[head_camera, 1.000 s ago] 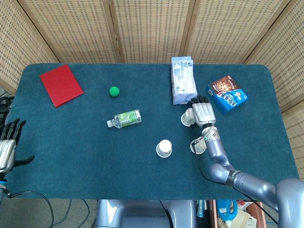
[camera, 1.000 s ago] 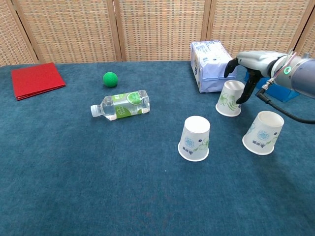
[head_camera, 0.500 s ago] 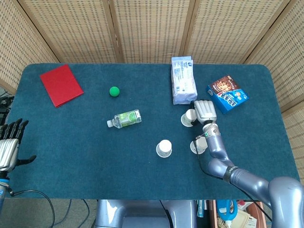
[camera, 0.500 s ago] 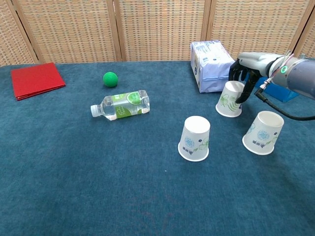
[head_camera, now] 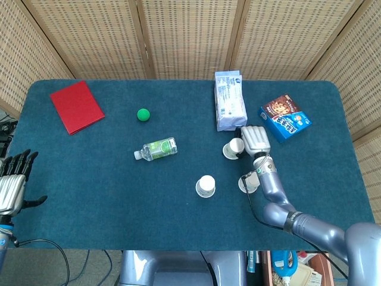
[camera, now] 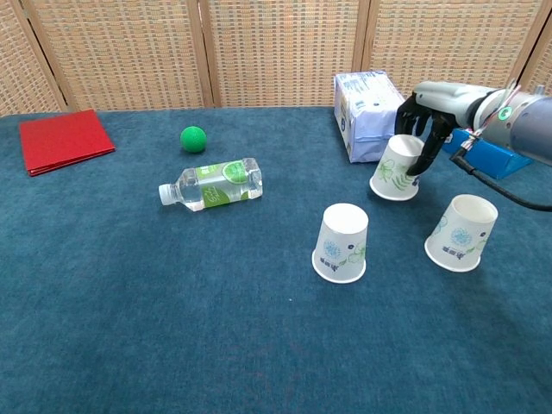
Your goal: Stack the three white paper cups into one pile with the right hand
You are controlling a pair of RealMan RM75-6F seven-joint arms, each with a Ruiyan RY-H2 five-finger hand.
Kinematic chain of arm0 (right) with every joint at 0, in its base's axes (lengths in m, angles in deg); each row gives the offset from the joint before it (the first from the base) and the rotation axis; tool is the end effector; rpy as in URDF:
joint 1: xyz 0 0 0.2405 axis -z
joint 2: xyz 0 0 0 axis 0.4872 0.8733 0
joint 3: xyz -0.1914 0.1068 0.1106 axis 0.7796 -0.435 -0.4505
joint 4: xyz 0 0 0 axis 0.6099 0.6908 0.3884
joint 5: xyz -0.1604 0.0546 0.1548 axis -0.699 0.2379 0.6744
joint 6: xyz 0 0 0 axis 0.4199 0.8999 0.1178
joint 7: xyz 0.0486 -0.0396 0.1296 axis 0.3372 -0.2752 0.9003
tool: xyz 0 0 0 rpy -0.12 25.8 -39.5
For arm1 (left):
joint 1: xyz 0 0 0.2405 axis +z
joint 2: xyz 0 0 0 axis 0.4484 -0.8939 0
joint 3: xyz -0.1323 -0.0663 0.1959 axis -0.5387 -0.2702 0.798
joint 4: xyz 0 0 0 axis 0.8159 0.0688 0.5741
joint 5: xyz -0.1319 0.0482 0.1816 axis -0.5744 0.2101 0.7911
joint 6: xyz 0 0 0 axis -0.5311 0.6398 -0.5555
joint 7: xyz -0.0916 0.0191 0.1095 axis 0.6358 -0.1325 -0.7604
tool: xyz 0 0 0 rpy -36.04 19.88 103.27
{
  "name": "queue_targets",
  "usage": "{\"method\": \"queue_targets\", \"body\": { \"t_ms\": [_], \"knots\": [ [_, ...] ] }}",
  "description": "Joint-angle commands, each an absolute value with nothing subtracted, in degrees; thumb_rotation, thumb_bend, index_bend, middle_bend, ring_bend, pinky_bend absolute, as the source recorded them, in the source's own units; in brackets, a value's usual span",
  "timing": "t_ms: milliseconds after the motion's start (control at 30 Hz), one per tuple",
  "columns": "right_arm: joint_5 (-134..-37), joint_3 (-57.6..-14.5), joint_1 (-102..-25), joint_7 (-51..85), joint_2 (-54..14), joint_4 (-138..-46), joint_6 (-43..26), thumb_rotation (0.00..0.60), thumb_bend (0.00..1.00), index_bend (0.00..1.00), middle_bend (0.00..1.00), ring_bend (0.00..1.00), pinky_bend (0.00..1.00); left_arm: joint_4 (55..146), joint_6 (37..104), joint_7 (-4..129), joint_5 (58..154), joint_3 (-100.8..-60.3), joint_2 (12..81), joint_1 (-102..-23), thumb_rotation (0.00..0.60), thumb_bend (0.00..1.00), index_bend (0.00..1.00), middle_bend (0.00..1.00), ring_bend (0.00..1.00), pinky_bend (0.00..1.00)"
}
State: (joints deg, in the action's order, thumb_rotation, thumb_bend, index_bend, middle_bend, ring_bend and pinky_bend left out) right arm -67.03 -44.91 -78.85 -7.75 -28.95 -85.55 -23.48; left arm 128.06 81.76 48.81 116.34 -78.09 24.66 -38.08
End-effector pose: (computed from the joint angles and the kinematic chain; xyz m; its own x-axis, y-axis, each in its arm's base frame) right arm -0.1563 -0.4322 -0.0074 0.3954 -0.2201 0.8917 -0.9185 -0.0992 0.3828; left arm -0.2955 0.2220 0.1318 0.4813 0.1108 0.8695 0.8667 0.0881 -0.4910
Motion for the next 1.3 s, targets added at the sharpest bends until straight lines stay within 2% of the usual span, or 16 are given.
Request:
{"method": "queue_targets", "body": {
  "t_ms": [33, 233, 433, 567, 1300],
  "knots": [
    [-69.61, -45.36, -76.41, -7.05, -21.44, -99.33, -19.87, 0.6, 0.08, 0.51, 0.52, 0.36, 0.38, 128.2, 81.77, 48.97, 116.75, -77.89, 24.59, -38.11, 0.6, 0.14, 0.0, 0.0, 0.0, 0.0],
    [-71.99, -43.95, -72.97, -6.54, -10.93, -118.74, -18.38, 0.6, 0.08, 0.51, 0.52, 0.36, 0.38, 128.58, 81.85, 49.51, 117.82, -77.43, 24.3, -38.11, 0.6, 0.15, 0.0, 0.0, 0.0, 0.0],
    [-75.48, -41.97, -71.68, -5.79, -7.62, -126.64, -17.24, 0.6, 0.09, 0.51, 0.52, 0.36, 0.38, 128.83, 82.04, 49.58, 118.55, -77.1, 24.16, -38.09, 0.6, 0.14, 0.0, 0.0, 0.0, 0.0],
    [-76.32, -40.78, -72.15, -6.35, -8.05, -127.83, -16.93, 0.6, 0.09, 0.51, 0.52, 0.36, 0.38, 129.05, 82.24, 49.47, 118.92, -76.94, 24.14, -38.07, 0.6, 0.14, 0.0, 0.0, 0.0, 0.0],
    [-72.15, -38.08, -77.06, -11.93, -16.75, -122.34, -14.59, 0.6, 0.09, 0.51, 0.52, 0.36, 0.38, 129.29, 82.37, 50.64, 119.37, -76.7, 23.61, -38.0, 0.6, 0.14, 0.0, 0.0, 0.0, 0.0]
  ]
}}
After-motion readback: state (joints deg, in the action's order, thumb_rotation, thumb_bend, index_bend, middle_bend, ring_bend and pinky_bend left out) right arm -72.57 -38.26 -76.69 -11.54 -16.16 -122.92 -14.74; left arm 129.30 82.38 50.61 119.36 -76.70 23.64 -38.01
